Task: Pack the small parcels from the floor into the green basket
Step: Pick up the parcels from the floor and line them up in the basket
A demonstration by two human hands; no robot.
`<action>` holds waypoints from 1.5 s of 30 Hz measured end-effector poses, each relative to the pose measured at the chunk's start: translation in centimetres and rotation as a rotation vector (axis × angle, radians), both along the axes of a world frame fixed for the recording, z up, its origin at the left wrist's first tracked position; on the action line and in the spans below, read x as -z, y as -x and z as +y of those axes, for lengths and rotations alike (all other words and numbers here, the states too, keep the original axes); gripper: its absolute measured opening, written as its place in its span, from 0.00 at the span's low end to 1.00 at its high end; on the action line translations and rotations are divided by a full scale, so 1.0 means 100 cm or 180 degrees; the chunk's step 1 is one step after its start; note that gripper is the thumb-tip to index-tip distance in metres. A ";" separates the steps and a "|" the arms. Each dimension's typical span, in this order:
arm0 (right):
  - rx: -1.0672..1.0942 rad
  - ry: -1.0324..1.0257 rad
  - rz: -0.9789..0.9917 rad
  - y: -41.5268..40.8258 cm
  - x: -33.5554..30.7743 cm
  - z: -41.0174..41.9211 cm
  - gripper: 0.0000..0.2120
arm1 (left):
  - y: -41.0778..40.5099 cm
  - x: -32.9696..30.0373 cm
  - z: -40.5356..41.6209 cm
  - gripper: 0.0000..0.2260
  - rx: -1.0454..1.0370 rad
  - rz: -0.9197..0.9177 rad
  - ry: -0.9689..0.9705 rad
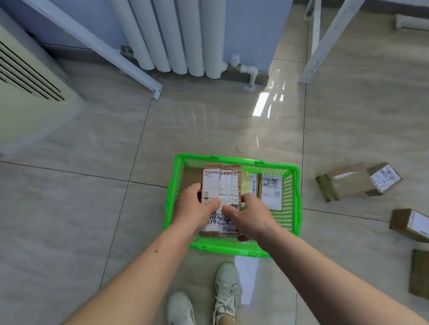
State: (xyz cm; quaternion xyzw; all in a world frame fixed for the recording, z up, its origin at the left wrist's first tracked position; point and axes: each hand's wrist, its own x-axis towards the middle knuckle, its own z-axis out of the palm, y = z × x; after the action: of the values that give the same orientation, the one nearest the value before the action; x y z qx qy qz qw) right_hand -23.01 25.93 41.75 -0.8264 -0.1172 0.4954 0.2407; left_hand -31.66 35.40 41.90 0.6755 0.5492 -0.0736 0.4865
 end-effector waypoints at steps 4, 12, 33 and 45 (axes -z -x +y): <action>0.0064 0.0068 0.0011 0.004 0.047 0.030 0.17 | 0.008 0.046 0.023 0.24 -0.0108 0.0026 0.0012; 0.0116 -0.0008 -0.0051 0.015 0.167 0.085 0.17 | 0.009 0.151 0.077 0.19 0.0302 0.0349 -0.0535; 0.0074 0.0043 -0.0273 0.022 0.291 0.133 0.23 | 0.008 0.259 0.117 0.19 0.0948 0.1029 -0.1634; 0.0740 -0.0078 -0.0281 -0.006 0.107 0.063 0.22 | -0.034 0.098 0.067 0.15 0.0761 0.0673 -0.1167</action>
State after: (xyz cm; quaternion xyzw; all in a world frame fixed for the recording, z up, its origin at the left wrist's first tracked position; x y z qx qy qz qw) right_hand -22.39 32.22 31.08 -0.8524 -0.0372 0.4258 0.3012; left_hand -28.24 42.11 32.06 0.8013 0.5173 -0.1000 0.2833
